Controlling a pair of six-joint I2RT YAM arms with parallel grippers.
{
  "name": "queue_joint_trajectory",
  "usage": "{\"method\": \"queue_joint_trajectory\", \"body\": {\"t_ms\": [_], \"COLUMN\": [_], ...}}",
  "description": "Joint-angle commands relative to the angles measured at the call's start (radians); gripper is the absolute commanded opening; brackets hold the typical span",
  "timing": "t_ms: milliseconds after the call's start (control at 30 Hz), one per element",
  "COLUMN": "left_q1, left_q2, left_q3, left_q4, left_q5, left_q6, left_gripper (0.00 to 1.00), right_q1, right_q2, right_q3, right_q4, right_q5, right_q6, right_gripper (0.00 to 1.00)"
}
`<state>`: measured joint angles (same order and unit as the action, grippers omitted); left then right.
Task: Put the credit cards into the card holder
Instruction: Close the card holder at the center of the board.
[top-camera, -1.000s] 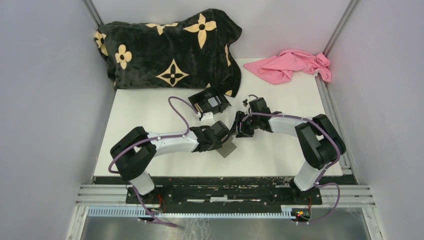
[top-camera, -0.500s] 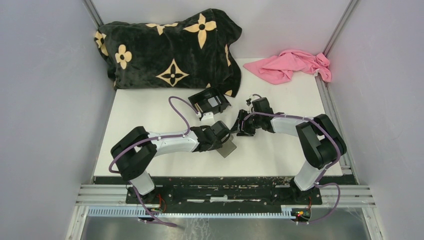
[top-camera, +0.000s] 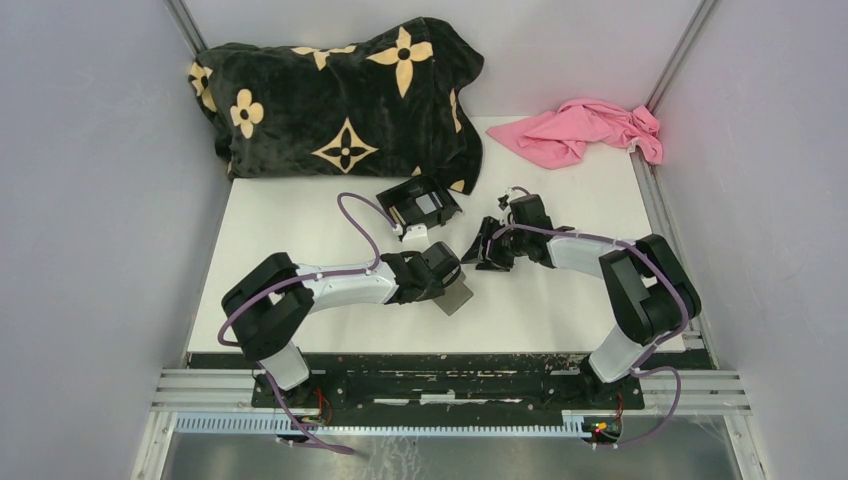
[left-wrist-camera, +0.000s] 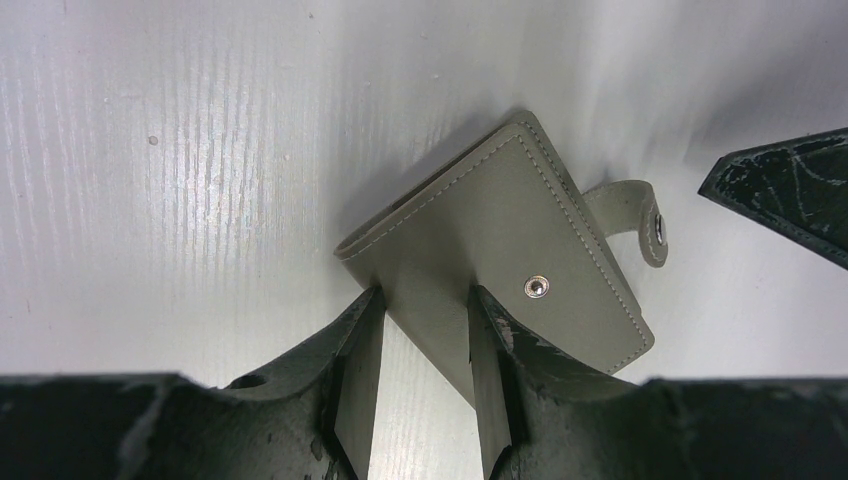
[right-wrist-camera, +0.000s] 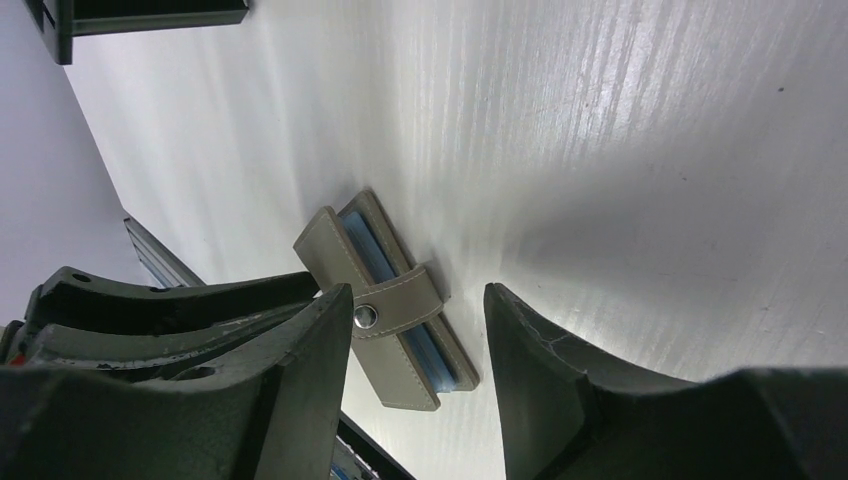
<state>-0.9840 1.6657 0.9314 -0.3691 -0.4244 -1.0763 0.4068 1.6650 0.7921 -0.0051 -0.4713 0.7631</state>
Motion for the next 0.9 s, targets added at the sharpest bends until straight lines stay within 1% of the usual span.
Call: {"method": "queue_joint_trajectory", "body": {"t_ms": [0,200,567,867], "left_q1": [-0.002,-0.003,-0.002,-0.003], "left_q2": [0.037,0.04,0.059,0.081], "left_q3": [0.0,0.006,0.021,0.045], "left_q4": [-0.02,-0.021,-0.021,-0.025], "left_q5": [-0.019,-0.019,-0.014,-0.017], "left_q6": [0.037,0.042,0.051,0.063], "left_gripper": [0.44,0.44,0.44,0.44], "right_q1": [-0.007,-0.014,-0.015,-0.013], "right_q2": [-0.045,0.0,0.1,0.096], "right_q3": [0.005,0.009,0.006,-0.024], "right_q4": [0.045,0.028,0.061,0.069], "right_q5": [-0.014,-0.007,-0.072,-0.105], "right_q6": [0.013,0.002,-0.002,-0.005], "right_gripper": [0.58,0.57,0.48,0.47]}}
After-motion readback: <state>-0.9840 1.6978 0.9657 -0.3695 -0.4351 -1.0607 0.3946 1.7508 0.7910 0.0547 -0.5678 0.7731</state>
